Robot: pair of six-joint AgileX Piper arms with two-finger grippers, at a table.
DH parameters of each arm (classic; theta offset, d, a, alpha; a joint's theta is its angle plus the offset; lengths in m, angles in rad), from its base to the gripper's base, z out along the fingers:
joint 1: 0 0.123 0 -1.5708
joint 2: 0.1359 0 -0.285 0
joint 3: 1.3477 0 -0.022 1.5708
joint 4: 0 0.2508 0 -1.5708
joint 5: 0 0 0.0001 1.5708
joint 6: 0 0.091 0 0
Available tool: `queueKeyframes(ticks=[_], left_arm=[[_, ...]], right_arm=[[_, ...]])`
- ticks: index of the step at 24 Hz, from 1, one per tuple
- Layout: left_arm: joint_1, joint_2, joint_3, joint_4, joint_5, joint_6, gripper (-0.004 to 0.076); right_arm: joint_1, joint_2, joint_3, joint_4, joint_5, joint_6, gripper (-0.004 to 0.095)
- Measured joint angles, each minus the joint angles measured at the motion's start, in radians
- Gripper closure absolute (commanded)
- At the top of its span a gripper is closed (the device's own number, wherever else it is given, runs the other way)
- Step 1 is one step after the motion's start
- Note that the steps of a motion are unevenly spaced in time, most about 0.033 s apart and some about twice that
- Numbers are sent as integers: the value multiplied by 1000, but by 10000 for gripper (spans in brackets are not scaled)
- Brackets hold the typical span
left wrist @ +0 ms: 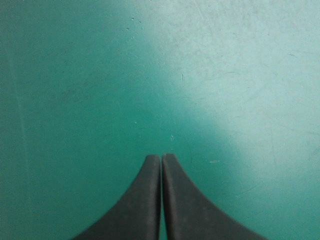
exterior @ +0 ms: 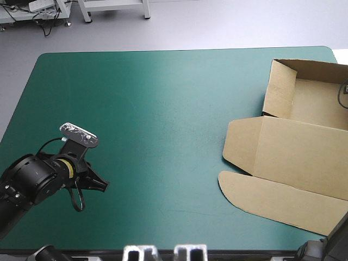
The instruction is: Fold the box
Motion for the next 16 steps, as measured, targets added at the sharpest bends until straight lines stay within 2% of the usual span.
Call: queueKeyframes(ticks=[2,5,7,9,12,14,16], left_arm=[[0,0,0,0,-1,0,727],[0,0,0,0,-1,0,727],[0,0,0,0,-1,0,727],[0,0,0,0,-1,0,727],[0,0,0,0,-1,0,727],[0,0,0,0,-3,0,727],[0,0,0,0,-6,0,727]], right_arm=[[-2,5,0,6,-2,0,356],[-3,7,0,9,-27,13,161],[-5,7,0,4,-49,30,133],[-7,7,-6,-4,-60,42,157],[-8,9,-101,-20,0,71,209],[-8,-1,-198,14,65,91,309],[-9,-36,-260,109,99,82,627]])
